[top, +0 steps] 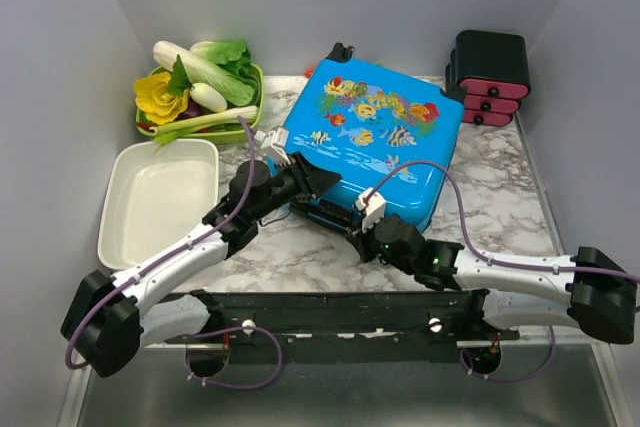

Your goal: Open, take out, and arrange the luggage

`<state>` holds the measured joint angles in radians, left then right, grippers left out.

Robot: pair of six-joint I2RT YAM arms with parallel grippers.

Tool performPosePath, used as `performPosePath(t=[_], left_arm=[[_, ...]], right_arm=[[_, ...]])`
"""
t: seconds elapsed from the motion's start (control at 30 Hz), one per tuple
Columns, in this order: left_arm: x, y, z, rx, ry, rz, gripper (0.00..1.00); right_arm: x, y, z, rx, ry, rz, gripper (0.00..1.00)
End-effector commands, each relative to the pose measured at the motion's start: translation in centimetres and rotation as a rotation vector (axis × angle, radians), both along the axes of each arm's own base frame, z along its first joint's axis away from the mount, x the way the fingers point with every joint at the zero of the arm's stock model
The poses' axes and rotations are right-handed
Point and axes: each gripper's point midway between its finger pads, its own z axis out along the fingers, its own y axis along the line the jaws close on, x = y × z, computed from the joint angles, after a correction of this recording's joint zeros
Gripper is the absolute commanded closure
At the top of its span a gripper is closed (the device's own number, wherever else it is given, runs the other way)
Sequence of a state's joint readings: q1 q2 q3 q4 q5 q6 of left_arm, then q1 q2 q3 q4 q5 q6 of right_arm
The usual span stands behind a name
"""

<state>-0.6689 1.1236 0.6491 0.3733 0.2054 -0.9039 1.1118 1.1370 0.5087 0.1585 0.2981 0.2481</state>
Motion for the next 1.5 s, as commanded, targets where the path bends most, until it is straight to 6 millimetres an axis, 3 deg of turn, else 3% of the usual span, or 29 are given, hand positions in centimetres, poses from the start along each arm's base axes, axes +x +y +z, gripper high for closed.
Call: performPosePath(t=[0.0, 0.07, 0.13, 0.17, 0.27, 0.4, 0.6, 0.73, 0.8, 0.87, 1.1, 1.27, 1.47], left_arm=[[-1.0, 6.7, -9.7, 0.398, 0.26, 0.205, 0.54], [1.0, 10.7, -9.0, 0.459, 0.263, 0.385, 0.45], [1.8, 13.4, -7.5, 0.472, 0.241, 0.47, 0.39], [2.8, 15.7, -7.2, 0.466, 0.246, 0.547, 0.31], [4.6, 18.5, -6.9, 0.471, 0.232, 0.631, 0.21], [7.6, 15.8, -7.6, 0.43, 0.227, 0.483, 0.19], [9.4, 10.9, -6.5, 0.281, 0.197, 0.282, 0.25], [7.7, 8.4, -7.0, 0.17, 0.22, 0.15, 0.3], [6.3, 6.8, -6.2, 0.103, 0.203, 0.063, 0.31], [4.2, 5.3, -6.9, 0.078, 0.218, -0.024, 0.31], [0.4, 1.3, -8.7, -0.007, 0.282, -0.185, 0.33], [-0.3, 1.0, -9.2, -0.015, 0.296, -0.181, 0.34], [-0.7, 1.3, -9.4, 0.005, 0.295, -0.168, 0.35]], right_arm=[[1.8, 0.1, 4.4, 0.172, -0.022, -0.163, 0.99], [1.3, -0.6, 3.4, 0.167, -0.005, -0.166, 0.99], [1.0, -1.2, 2.7, 0.151, -0.003, -0.165, 0.99], [0.9, -1.3, 2.4, 0.14, 0.001, -0.163, 0.99], [0.8, -1.1, 2.3, 0.126, -0.011, -0.132, 0.99], [0.8, -0.6, 2.7, 0.132, -0.041, -0.1, 0.99], [1.5, -0.3, 4.1, 0.108, -0.106, -0.083, 0.99], [1.2, 1.3, 5.8, 0.13, -0.144, 0.003, 0.99], [1.0, 2.2, 6.8, 0.137, -0.184, 0.053, 0.99], [0.9, 3.4, 7.9, 0.153, -0.219, 0.09, 0.99], [1.4, 6.6, 10.0, 0.183, -0.29, 0.119, 0.99], [1.8, 8.8, 11.5, 0.196, -0.37, 0.13, 0.99], [3.0, 11.5, 14.9, 0.23, -0.454, 0.14, 0.99]])
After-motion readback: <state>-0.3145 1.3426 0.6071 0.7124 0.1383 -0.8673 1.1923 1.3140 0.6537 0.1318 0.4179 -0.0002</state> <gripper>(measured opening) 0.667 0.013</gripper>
